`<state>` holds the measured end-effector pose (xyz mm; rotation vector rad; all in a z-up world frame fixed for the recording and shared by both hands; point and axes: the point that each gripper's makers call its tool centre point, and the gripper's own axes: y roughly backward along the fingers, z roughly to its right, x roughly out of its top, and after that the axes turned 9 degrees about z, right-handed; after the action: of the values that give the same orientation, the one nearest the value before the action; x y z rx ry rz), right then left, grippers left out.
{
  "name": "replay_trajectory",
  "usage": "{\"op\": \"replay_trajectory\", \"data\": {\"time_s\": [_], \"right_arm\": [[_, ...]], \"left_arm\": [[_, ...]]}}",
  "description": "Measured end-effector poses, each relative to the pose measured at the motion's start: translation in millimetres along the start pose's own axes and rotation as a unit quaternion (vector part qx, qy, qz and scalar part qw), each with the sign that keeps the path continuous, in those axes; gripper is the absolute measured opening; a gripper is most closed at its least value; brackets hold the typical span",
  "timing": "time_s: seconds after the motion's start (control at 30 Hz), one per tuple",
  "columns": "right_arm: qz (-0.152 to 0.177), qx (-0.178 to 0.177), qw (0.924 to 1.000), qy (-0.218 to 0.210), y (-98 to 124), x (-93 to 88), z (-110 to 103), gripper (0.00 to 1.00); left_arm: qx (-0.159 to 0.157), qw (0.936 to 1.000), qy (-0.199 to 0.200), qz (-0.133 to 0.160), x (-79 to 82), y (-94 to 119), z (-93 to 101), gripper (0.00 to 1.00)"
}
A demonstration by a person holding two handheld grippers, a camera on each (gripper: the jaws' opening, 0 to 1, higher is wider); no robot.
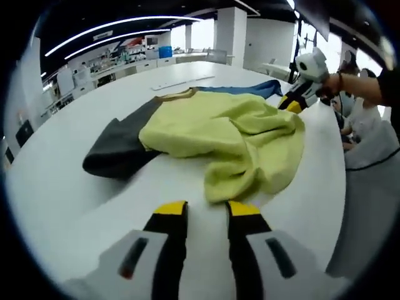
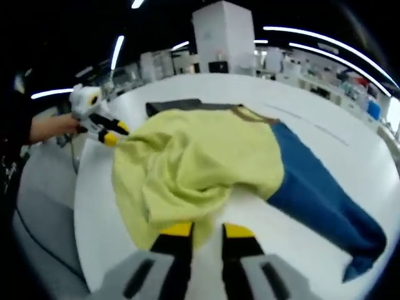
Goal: Fold the garment on the visible template until the final outline fits inside the template.
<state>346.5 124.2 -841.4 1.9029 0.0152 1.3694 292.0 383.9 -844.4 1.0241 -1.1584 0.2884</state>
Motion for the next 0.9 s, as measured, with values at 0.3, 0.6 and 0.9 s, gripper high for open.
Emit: {"op": "replay_trajectory", "data": {"time_s": [0.3,0.6,0.9], "right_arm": [[-0.009,0.015,0.9995,0.025,-4,-1.4,-3,0.08],[-0.02,0.014,0.9987,0.044,-6,-2.4,-2,0.05],[-0.026,0.013,0.9984,0.05,-8,-2.5,3,0.05]], "left_arm": [[-0.02,0.9992,0.012,0.032,15.5,-8,7.3,0.19],[-0.029,0.9974,0.017,0.064,41.3,-21,18.3,0.19],[-0.014,0.997,0.028,0.071,48.9,-33,14.4,0.16]]}}
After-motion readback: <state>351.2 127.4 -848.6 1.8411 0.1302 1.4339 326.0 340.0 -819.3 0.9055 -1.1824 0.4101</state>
